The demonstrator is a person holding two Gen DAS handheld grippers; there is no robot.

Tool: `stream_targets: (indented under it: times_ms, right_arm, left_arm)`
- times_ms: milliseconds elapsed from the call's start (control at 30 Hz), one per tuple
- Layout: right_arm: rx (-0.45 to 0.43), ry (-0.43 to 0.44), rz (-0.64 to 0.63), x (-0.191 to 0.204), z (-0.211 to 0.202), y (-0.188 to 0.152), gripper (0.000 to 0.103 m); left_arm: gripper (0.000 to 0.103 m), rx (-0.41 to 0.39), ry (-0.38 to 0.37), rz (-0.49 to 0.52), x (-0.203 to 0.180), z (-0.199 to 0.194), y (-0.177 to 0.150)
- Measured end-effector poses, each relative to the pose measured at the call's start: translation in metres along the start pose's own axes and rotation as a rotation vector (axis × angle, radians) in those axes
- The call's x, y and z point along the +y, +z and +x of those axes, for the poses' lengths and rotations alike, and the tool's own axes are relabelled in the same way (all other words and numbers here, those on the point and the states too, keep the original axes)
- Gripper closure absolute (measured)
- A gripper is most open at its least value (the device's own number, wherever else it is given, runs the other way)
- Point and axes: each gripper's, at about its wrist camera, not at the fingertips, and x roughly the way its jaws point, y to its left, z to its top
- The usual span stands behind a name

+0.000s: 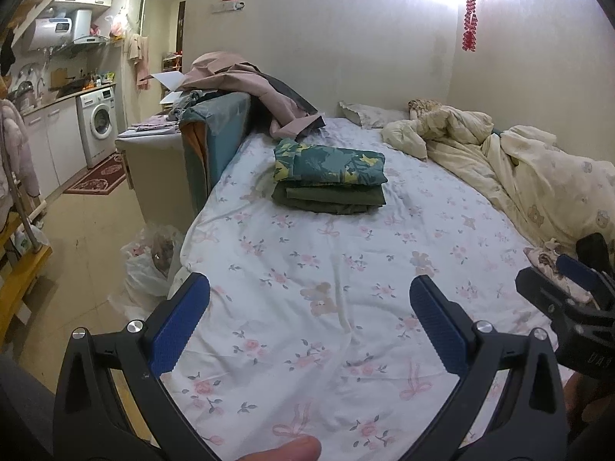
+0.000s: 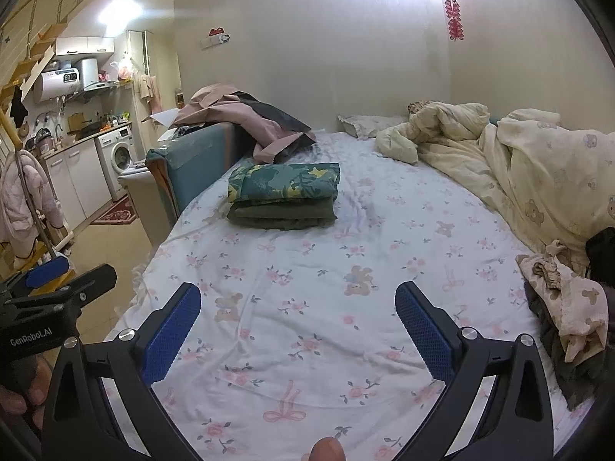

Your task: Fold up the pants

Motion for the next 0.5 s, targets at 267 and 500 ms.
stream_targets:
  times_ms: [267,500]
  right_arm:
    - [-0.001,-0.001,0.0,0.0009,0.0,0.0003,0.0]
    - [0.002,0.0,0.006,0.0,0.0027,0.0022,0.0]
  left_arm:
    - [0.0,0.005,-0.001,0.002,0.0003,0.0001,-0.001]
    - [0.0,0.0,-0.002,0.005,0.0006,-0.0004,-0.0014]
